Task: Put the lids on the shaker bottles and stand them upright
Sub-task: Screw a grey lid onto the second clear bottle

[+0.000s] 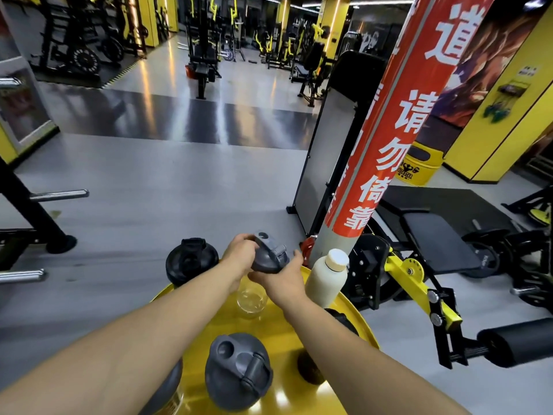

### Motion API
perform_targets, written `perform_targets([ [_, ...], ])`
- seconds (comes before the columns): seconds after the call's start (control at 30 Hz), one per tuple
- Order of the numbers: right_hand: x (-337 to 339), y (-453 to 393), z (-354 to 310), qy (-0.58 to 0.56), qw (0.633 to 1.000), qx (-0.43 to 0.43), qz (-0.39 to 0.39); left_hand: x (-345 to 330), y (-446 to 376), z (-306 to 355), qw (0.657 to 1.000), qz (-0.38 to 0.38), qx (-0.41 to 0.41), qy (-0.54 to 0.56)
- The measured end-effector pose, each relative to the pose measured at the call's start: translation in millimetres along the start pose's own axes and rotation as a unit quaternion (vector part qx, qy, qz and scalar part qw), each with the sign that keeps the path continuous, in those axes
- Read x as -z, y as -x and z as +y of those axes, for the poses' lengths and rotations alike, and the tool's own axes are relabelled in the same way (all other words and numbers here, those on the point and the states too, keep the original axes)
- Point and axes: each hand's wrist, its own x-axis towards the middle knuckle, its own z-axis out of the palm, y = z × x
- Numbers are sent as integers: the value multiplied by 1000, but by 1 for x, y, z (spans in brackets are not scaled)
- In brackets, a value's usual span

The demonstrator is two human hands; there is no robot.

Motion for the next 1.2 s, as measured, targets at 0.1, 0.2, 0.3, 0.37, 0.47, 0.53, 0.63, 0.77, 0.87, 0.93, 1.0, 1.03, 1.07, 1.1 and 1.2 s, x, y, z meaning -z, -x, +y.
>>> perform_targets([
  [0.1,11,6,-8,104,994,44,-8,3,7,0,1000,6,6,-29],
  [0.2,20,2,-17,118,991,56,-17,5,12,-2,996,21,3,-92],
  [0.3,23,1,-26,91,995,39,-26,3,21,-5,992,13,21,-124],
  [0.37,25,4,-25,119,992,43,-29,2,25,-7,991,4,14,-134],
  [0.47,31,13,-23,182,982,41,-35,3,33,-3,991,3,-26,-131],
  [0.53,35,20,-23,194,980,21,-47,3,34,-2,994,-2,-28,-108],
  [0.63,38,29,-24,201,978,10,-56,0,38,-2,996,-29,-12,-78],
  [0.77,34,24,-21,178,981,36,-71,1,42,-2,988,-15,-29,-150],
  [0.87,34,23,-22,165,982,45,-79,7,46,-2,989,10,-8,-150],
  [0.93,36,24,-23,163,983,47,-70,10,46,-4,988,22,5,-153],
  [1.0,36,23,-21,169,983,42,-64,11,45,-6,992,9,13,-125],
  [1.03,35,24,-21,172,982,42,-70,10,46,-8,995,-8,27,-94],
  [1.07,35,22,-19,176,981,44,-76,9,46,-8,997,-22,42,-61],
  [1.1,34,20,-18,177,980,44,-81,9,47,-9,998,-27,53,-31],
  [1.2,34,16,-16,161,982,51,-85,10,51,-7,998,-23,55,13],
])
